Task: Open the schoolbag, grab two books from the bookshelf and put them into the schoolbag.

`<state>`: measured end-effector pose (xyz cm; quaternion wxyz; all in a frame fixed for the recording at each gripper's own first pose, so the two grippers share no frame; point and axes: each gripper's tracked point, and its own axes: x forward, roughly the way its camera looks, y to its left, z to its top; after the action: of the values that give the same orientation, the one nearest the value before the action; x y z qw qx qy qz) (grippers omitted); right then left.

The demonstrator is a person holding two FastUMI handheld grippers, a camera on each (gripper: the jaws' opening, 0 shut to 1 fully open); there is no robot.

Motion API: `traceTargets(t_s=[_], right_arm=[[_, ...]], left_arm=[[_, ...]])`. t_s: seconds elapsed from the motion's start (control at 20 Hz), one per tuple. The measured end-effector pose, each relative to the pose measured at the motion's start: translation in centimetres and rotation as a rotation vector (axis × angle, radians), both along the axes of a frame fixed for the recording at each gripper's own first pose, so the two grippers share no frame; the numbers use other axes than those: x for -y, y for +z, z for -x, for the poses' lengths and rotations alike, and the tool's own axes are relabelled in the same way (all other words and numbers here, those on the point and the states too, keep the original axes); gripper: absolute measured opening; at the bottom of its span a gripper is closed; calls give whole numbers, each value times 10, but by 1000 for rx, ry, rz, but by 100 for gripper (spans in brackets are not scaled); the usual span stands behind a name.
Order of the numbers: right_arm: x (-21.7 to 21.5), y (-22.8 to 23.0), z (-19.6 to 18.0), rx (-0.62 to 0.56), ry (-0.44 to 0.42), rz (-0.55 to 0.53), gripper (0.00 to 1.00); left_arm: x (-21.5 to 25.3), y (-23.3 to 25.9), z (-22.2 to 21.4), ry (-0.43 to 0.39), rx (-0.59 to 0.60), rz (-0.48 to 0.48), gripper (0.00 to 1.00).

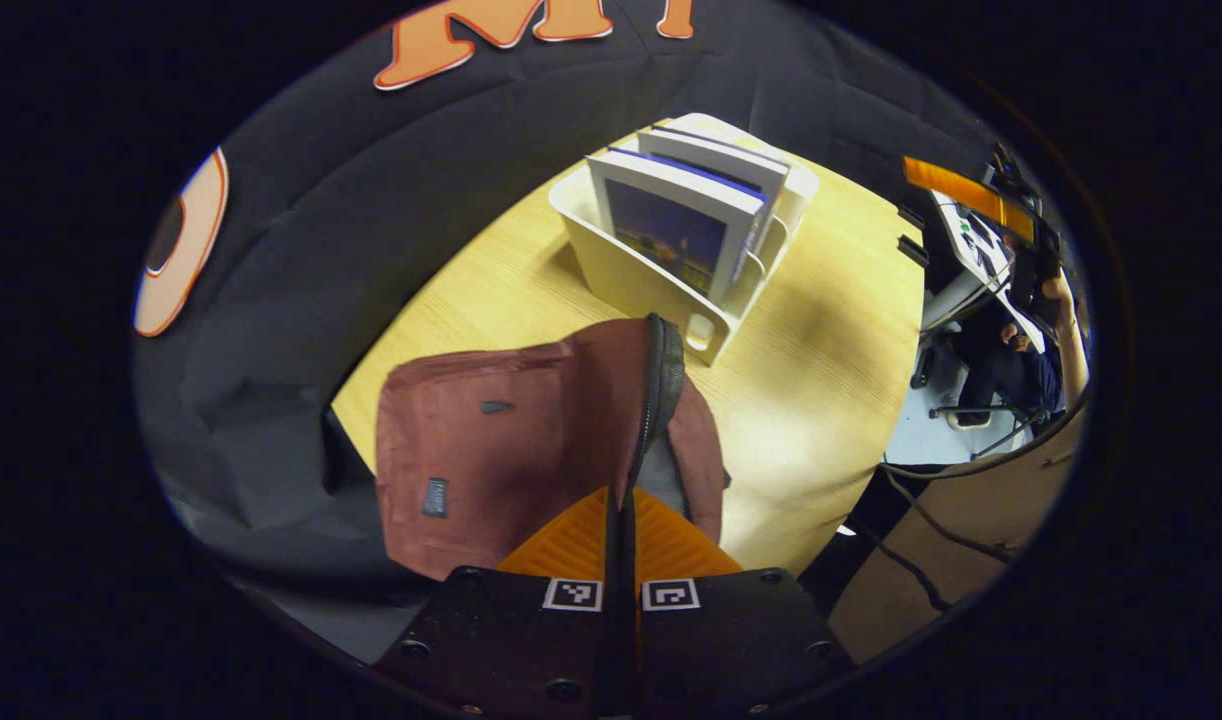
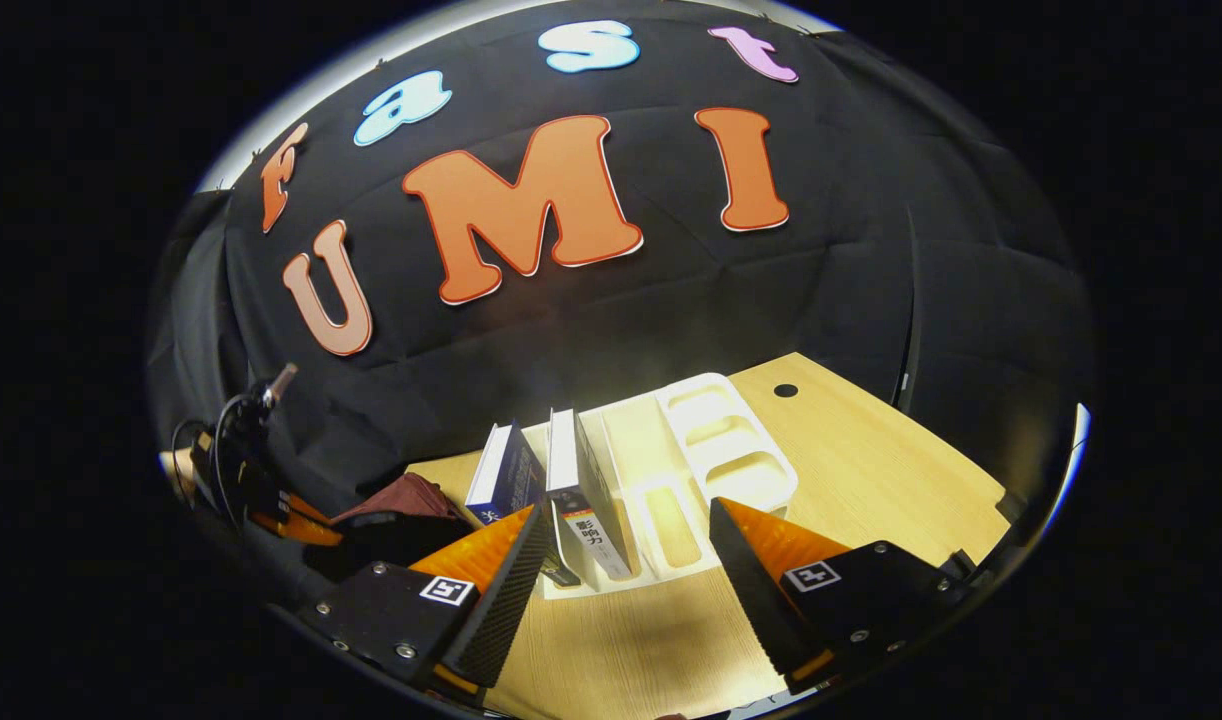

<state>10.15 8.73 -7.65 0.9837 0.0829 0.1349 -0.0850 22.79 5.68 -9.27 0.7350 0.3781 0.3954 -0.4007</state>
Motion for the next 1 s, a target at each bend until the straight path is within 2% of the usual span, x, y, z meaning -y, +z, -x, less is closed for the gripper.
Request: traceTargets(t_s=[0.2,0.5,0.6,0.75,0.9,1.0], right_arm=[[-5,-13,7,-75,-4,14,97],[-16,-3,9,-123,11,50,97],[-27,11,7,-146,32,37,97],[-54,54,-14,-158,107,38,97],[-73,92,-52,-219,149,188,96],[-98,102,-81,-293,204,265,97]], left_arm=[[-14,36,-40,42,77,-3,1],[-21,33,-63,67,85,20,0],[-22,32,-64,54,85,24,1],[-21,32,-64,44,83,39,0],[-23,33,-62,27,87,52,0],[-23,34,-60,23,81,62,0]])
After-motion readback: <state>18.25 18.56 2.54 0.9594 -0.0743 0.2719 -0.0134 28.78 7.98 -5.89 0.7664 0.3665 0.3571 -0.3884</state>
